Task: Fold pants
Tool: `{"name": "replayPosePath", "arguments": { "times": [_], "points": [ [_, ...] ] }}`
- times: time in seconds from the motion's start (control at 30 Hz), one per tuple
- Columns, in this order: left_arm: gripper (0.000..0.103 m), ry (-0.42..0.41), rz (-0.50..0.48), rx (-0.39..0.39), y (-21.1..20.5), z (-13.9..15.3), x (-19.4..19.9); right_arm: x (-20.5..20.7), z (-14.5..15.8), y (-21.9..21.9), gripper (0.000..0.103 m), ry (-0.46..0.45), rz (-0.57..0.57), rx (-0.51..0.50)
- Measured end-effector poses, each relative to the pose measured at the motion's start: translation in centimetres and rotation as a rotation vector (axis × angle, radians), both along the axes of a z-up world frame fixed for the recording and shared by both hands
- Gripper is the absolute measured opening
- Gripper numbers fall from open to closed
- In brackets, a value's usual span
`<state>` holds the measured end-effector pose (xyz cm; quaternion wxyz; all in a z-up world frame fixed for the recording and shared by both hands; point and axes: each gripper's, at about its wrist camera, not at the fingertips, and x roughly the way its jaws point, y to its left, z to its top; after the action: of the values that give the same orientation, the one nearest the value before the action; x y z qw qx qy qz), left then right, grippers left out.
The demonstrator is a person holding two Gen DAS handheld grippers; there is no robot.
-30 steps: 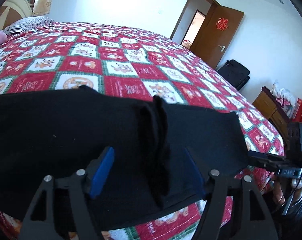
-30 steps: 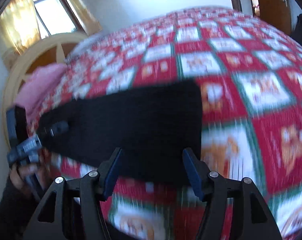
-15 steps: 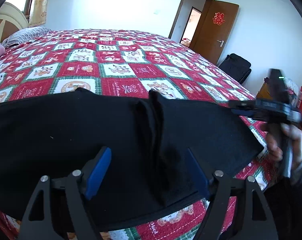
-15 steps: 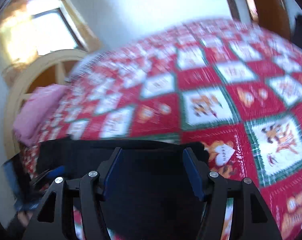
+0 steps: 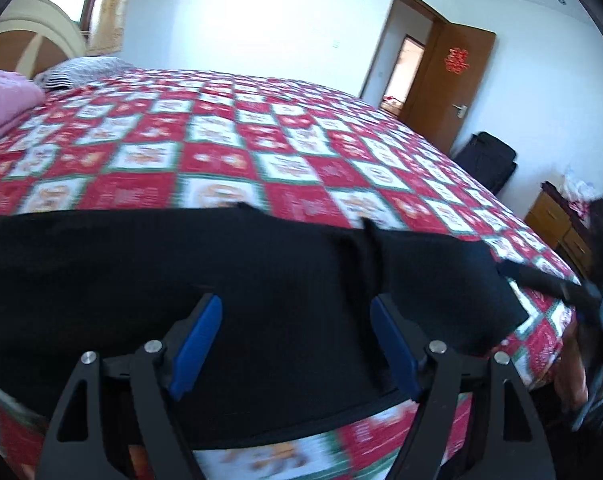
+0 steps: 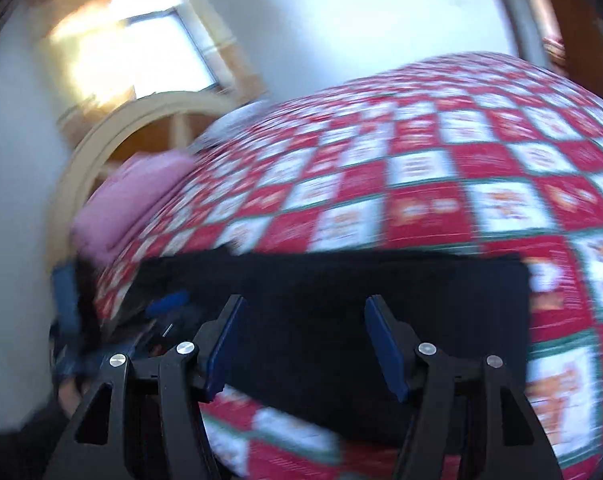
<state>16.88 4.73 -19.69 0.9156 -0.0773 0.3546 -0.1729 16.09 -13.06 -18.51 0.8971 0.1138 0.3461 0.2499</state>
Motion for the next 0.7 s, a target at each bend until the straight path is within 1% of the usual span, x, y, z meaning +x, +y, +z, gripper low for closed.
{"name": "replayPosePath", "arguments": {
  "times": [0.07,0.13,0.17,0.2,0.27,0.33,0.37,0.4,0.47,0.5,0.53,0.57,0.6,0.63,0.7],
  "points": [
    [0.083,0.0,0.043,0.015,2.1,0.0,0.0,-0.8,-0.5,3.6,0.063,-0.034,0.094,-0.058],
    [0.084,0.007,0.089,0.027,4.3,-0.2,0.1,-1.5,-1.2,5.7,0.063,-0.054,0.133,-0.116],
    [0.084,0.013,0.11,0.029,5.2,-0.4,0.1,-1.8,-1.8,7.2,0.063,-0.068,0.149,-0.18],
    [0.084,0.018,0.132,0.028,6.2,-0.6,0.0,-1.9,-2.2,8.1,0.063,-0.077,0.149,-0.233],
    [0.084,0.024,0.162,0.021,7.5,-1.0,-0.2,-2.3,-3.0,9.0,0.063,-0.089,0.144,-0.308],
    [0.084,0.03,0.183,0.006,8.5,-1.5,-0.4,-2.3,-3.6,9.2,0.062,-0.087,0.154,-0.325],
    [0.084,0.031,0.185,0.004,8.7,-1.6,-0.4,-2.3,-3.9,9.5,0.06,-0.09,0.153,-0.339],
    [0.084,0.03,0.186,0.002,8.8,-1.8,-0.5,-2.3,-4.2,9.7,0.056,-0.092,0.154,-0.356],
    [0.084,0.032,0.183,0.002,8.9,-2.0,-0.5,-2.2,-4.7,10.0,0.052,-0.108,0.147,-0.396],
    [0.084,0.031,0.181,0.002,9.0,-2.1,-0.5,-2.0,-5.1,10.2,0.041,-0.106,0.136,-0.417],
    [0.084,0.029,0.18,-0.001,8.9,-2.1,-0.6,-1.5,-5.3,10.2,0.035,-0.098,0.128,-0.42],
    [0.084,0.029,0.179,-0.005,9.1,-2.0,-0.6,-1.1,-5.5,10.0,0.034,-0.089,0.115,-0.412],
    [0.084,0.028,0.178,-0.011,9.3,-2.0,-0.6,-0.9,-5.4,9.9,0.028,-0.088,0.108,-0.407],
    [0.084,0.028,0.178,-0.017,9.4,-1.9,-0.7,-0.9,-5.3,9.9,0.017,-0.088,0.11,-0.408],
    [0.084,0.029,0.183,-0.024,10.0,-1.8,-0.8,-1.2,-4.9,9.9,0.006,-0.099,0.114,-0.411]
  ]
}}
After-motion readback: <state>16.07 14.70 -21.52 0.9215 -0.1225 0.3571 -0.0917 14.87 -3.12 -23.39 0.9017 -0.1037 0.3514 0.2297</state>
